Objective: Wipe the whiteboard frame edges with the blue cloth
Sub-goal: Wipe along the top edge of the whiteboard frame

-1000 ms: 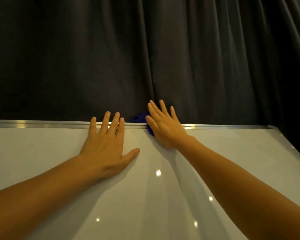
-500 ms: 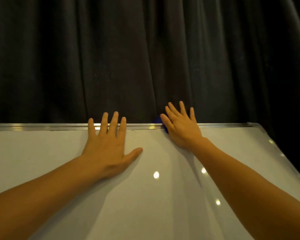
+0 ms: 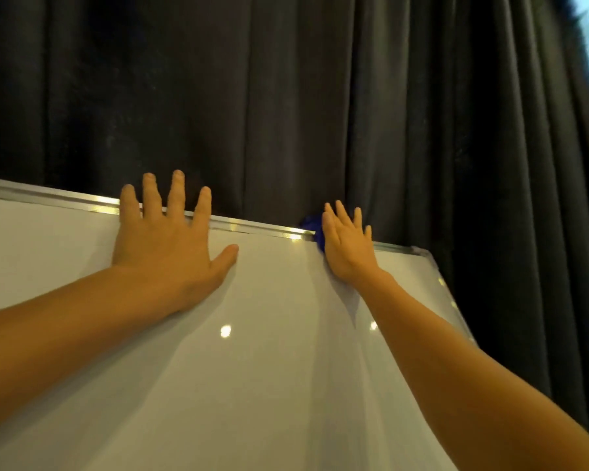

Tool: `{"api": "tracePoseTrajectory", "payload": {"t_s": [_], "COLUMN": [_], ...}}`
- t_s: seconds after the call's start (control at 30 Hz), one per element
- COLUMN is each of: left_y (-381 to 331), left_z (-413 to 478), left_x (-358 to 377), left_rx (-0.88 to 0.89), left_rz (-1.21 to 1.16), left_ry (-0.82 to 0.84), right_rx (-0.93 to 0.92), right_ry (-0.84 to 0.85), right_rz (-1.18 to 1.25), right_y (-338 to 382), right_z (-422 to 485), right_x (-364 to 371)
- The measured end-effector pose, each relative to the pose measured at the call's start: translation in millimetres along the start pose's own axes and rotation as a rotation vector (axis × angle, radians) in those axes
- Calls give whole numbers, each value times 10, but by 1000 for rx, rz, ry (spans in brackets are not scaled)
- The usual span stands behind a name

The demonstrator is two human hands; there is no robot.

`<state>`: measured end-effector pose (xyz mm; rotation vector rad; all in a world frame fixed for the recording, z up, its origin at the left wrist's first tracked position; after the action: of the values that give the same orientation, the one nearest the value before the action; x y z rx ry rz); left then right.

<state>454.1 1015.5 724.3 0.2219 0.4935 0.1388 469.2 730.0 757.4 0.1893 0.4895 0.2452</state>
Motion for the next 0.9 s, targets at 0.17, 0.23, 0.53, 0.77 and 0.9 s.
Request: {"api": "tracePoseTrajectory", "payload": {"t_s": [0.17, 0.23, 0.53, 0.77, 0.9], "left_y": [-587, -829, -1456, -2316, -2673], "left_z": [214, 292, 550, 641, 701], "left_x": [-127, -126, -10, -29, -4], "left_rx": [34, 50, -30, 2, -29], "left_rz": [-56, -47, 12, 15, 15], "left_ry": [-27, -40, -25, 22, 0], "right_rx": [-282, -363, -107, -103, -250], "right_ry": [70, 71, 6, 27, 85], "right_rz": [247, 209, 20, -22, 39], "right_y": [559, 409, -1068, -1947, -1880], "right_z": [14, 20, 414, 627, 631], "right_x": [264, 247, 81, -179, -76]}}
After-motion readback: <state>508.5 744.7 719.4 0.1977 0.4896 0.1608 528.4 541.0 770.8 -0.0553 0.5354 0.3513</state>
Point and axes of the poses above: each hand's wrist, its own z-axis towards the middle knuckle, its own x-axis out of the palm, y = z × x, the point moved 3 cm from there along z, towards the middle knuckle, and after that the axes turned 15 degrees about z, right-handed, at the moved point
